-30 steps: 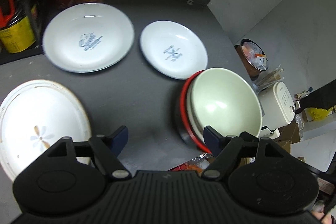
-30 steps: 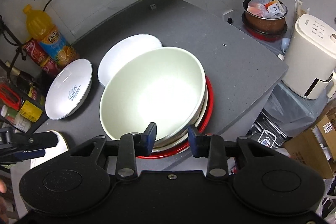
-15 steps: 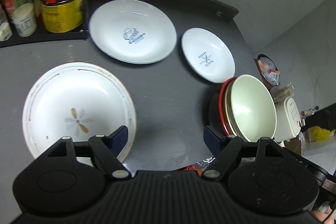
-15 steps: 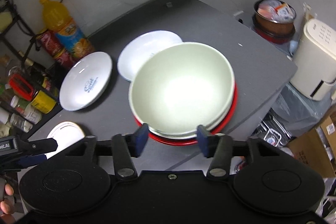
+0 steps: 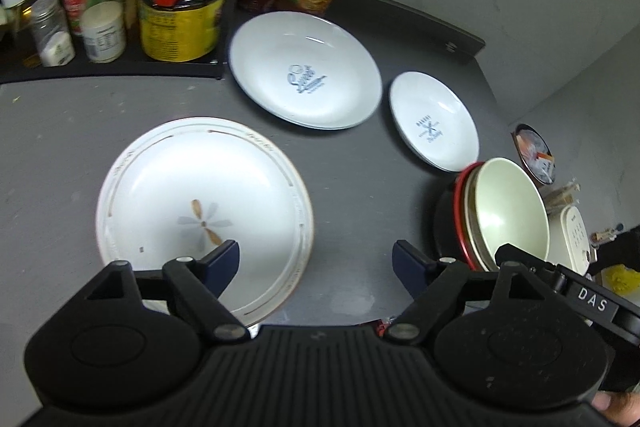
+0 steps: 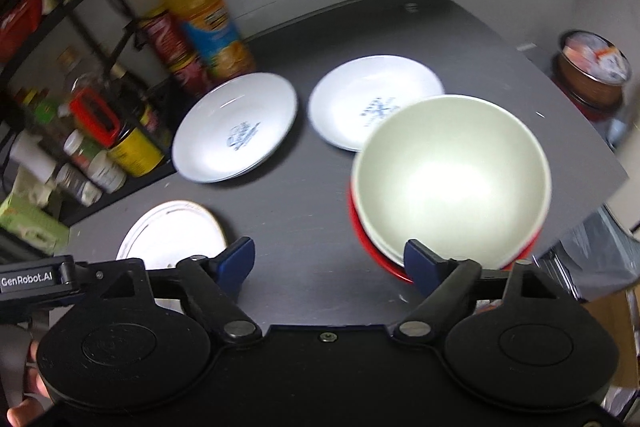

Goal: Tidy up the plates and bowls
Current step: 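Withdraw both tools from the bowl stack toward the white plates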

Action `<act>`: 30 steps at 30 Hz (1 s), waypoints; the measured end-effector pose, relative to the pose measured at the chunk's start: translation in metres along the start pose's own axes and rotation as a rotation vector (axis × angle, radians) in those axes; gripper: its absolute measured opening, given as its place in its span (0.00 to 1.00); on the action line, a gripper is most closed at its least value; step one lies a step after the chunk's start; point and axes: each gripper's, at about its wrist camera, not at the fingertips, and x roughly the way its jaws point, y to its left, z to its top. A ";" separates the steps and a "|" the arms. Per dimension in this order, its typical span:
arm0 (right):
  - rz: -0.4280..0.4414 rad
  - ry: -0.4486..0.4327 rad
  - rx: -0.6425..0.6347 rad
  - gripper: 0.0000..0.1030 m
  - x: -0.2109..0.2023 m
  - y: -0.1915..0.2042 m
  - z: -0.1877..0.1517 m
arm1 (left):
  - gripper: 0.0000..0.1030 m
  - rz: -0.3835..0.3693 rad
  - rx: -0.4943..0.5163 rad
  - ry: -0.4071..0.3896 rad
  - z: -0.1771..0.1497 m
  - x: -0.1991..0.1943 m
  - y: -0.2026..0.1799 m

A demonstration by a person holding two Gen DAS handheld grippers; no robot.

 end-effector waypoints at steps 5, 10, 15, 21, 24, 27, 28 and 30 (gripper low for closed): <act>0.026 0.028 -0.070 0.87 0.009 0.015 0.008 | 0.80 0.027 -0.038 -0.011 0.001 -0.003 0.012; 0.034 0.046 -0.166 0.89 0.020 0.028 0.019 | 0.80 0.052 -0.082 -0.028 0.003 -0.004 0.021; 0.050 0.060 -0.235 0.92 0.031 0.036 0.033 | 0.80 0.082 -0.128 -0.024 0.009 0.000 0.026; 0.066 0.087 -0.316 0.95 0.047 0.044 0.048 | 0.81 0.116 -0.149 -0.018 0.015 0.010 0.026; 0.066 0.098 -0.359 0.95 0.055 0.047 0.055 | 0.81 0.121 -0.174 -0.014 0.018 0.015 0.026; 0.084 0.113 -0.409 0.95 0.062 0.051 0.060 | 0.81 0.137 -0.184 -0.011 0.021 0.021 0.024; 0.083 0.120 -0.428 0.95 0.064 0.052 0.061 | 0.81 0.139 -0.192 -0.011 0.022 0.022 0.024; 0.094 0.133 -0.449 0.95 0.069 0.055 0.065 | 0.80 0.145 -0.209 -0.011 0.024 0.025 0.023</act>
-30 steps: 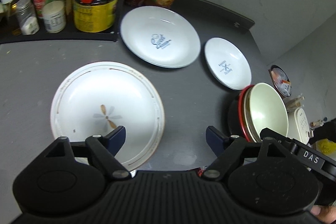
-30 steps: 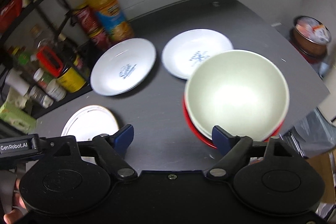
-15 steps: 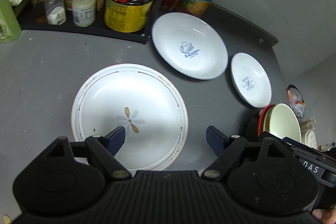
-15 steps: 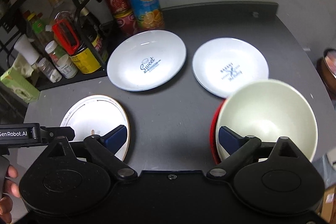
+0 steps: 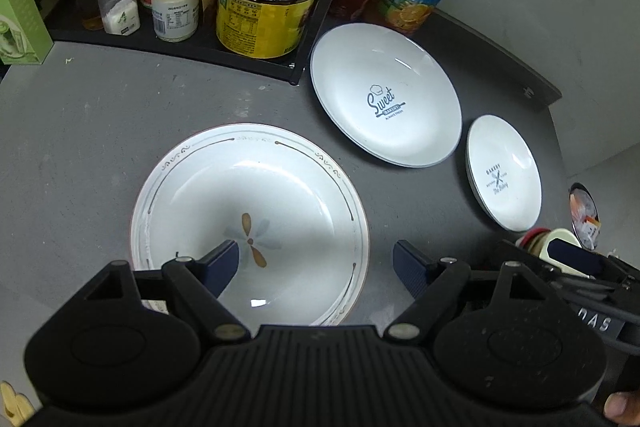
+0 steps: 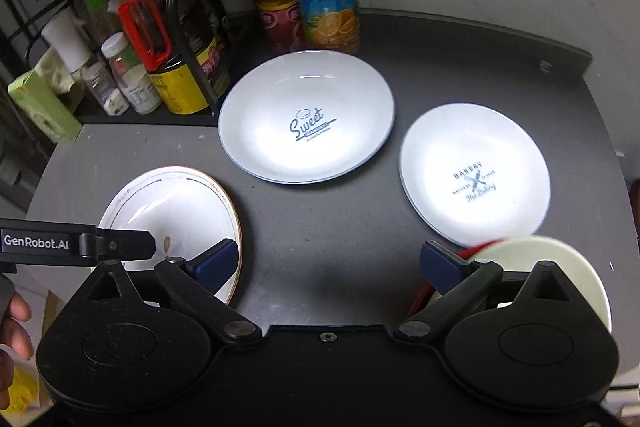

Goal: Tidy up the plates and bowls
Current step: 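Withdraw both tools from the bowl stack toward the white plates, then close the left tool on the Sweet plate rim while the right tool grips beside it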

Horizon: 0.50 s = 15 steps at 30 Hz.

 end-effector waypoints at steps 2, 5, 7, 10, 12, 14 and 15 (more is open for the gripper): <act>0.009 0.005 -0.016 0.95 0.004 -0.001 0.004 | 0.81 0.007 -0.013 0.002 0.001 0.003 -0.002; 0.021 0.012 -0.044 0.95 0.009 -0.004 0.010 | 0.81 0.011 -0.040 0.003 0.003 0.007 -0.004; 0.034 0.015 -0.060 0.95 0.011 -0.007 0.015 | 0.81 0.011 -0.058 0.001 0.004 0.010 -0.006; 0.046 0.019 -0.080 0.95 0.016 -0.014 0.023 | 0.80 0.019 -0.073 -0.007 0.008 0.013 -0.011; 0.057 0.022 -0.085 0.95 0.019 -0.020 0.030 | 0.80 0.029 -0.090 -0.012 0.010 0.016 -0.015; 0.073 0.020 -0.097 0.95 0.021 -0.026 0.036 | 0.80 0.035 -0.115 -0.016 0.013 0.020 -0.018; 0.081 0.018 -0.104 0.95 0.022 -0.029 0.039 | 0.80 0.039 -0.127 -0.019 0.014 0.022 -0.020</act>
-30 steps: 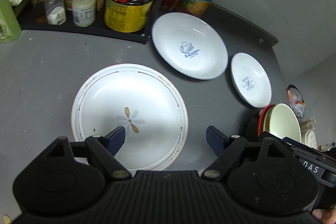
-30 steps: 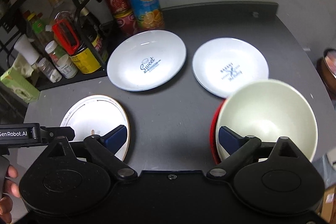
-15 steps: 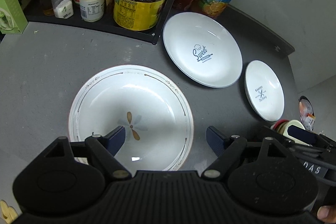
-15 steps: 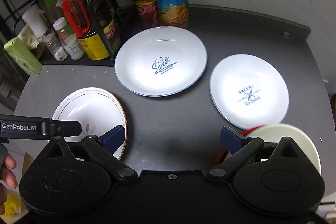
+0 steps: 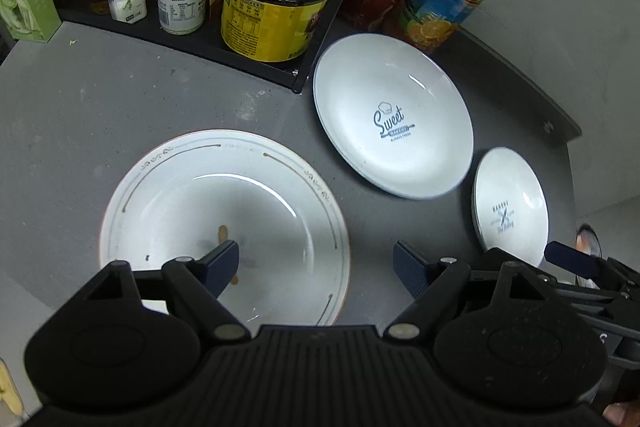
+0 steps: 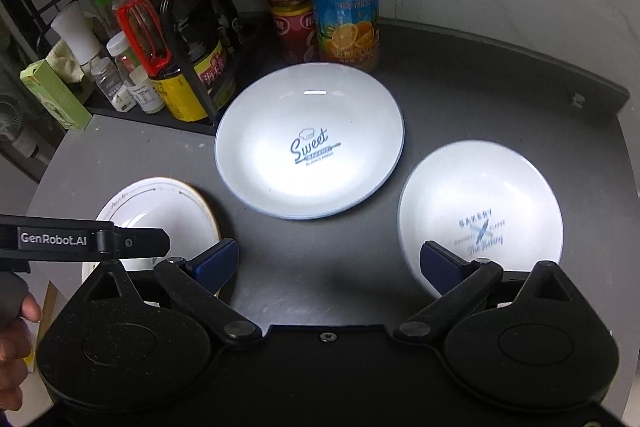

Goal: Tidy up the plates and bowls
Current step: 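Close the left tool on the Sweet plate rim while the right tool grips beside it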

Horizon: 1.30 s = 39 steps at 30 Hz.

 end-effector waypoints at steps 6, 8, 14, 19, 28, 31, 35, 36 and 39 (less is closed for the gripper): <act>0.036 -0.008 -0.046 0.93 0.006 -0.017 0.017 | 0.80 0.007 -0.082 -0.037 0.005 0.010 -0.010; 0.059 -0.007 -0.041 0.90 0.009 -0.023 0.023 | 0.80 0.001 -0.113 -0.053 0.007 0.014 -0.013; 0.097 0.002 0.026 0.76 0.030 -0.045 0.042 | 0.77 -0.007 -0.145 -0.087 0.014 0.021 -0.021; 0.107 0.012 0.104 0.63 0.050 -0.065 0.054 | 0.71 -0.004 -0.155 -0.097 0.027 0.033 -0.022; 0.083 0.016 0.173 0.49 0.094 -0.095 0.072 | 0.47 -0.040 -0.164 -0.091 0.056 0.070 -0.032; 0.084 0.031 0.190 0.47 0.107 -0.101 0.078 | 0.39 -0.037 -0.185 -0.082 0.061 0.083 -0.031; 0.068 0.051 0.187 0.46 0.122 -0.105 0.084 | 0.37 -0.012 -0.195 -0.115 0.066 0.091 -0.028; 0.068 0.057 0.187 0.45 0.125 -0.106 0.085 | 0.37 -0.005 -0.192 -0.121 0.067 0.092 -0.028; 0.076 0.077 0.186 0.42 0.134 -0.105 0.088 | 0.36 0.001 -0.217 -0.139 0.073 0.093 -0.023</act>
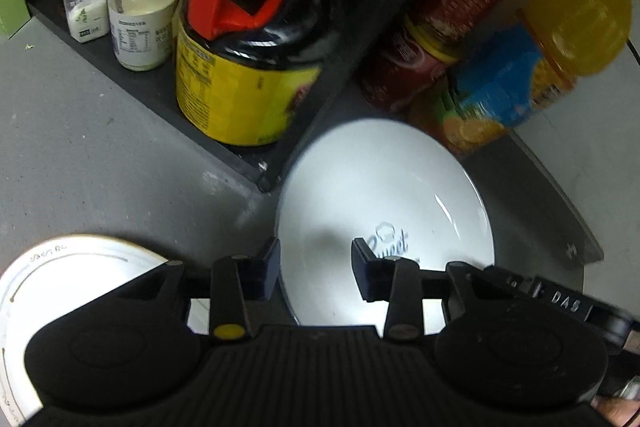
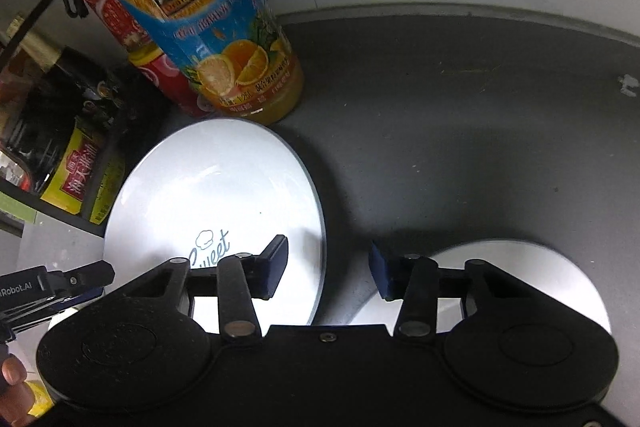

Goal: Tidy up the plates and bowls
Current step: 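Close the left tool on the Sweet plate rim while the right tool grips beside it, then lift the Sweet plate with both tools and carry it over the flower plate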

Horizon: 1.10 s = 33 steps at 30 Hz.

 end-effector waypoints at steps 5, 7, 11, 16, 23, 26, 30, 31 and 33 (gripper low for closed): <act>0.012 0.026 -0.014 0.37 0.011 0.004 0.001 | 0.33 0.023 -0.036 0.020 0.004 0.009 0.012; 0.020 0.033 -0.010 0.34 0.015 0.005 0.003 | 0.29 0.022 -0.038 0.034 0.004 0.014 0.014; 0.040 0.045 -0.017 0.28 0.022 0.012 0.008 | 0.19 0.025 -0.071 0.049 0.006 0.023 0.019; 0.029 0.044 -0.032 0.28 0.029 0.017 0.009 | 0.17 0.022 -0.105 0.052 0.008 0.031 0.025; 0.029 0.063 -0.019 0.20 0.024 0.013 0.010 | 0.09 -0.029 -0.163 0.066 0.008 0.037 0.031; 0.046 0.055 -0.001 0.17 0.018 0.009 0.009 | 0.09 -0.023 -0.150 0.065 0.009 0.036 0.029; 0.079 0.034 0.026 0.12 0.002 0.005 0.007 | 0.09 -0.031 -0.153 0.079 0.016 0.035 0.030; 0.093 0.030 0.042 0.10 -0.002 0.002 0.007 | 0.08 -0.033 -0.145 0.075 0.018 0.032 0.029; 0.122 0.032 0.088 0.08 -0.012 -0.004 0.005 | 0.08 -0.048 -0.142 0.069 0.021 0.027 0.030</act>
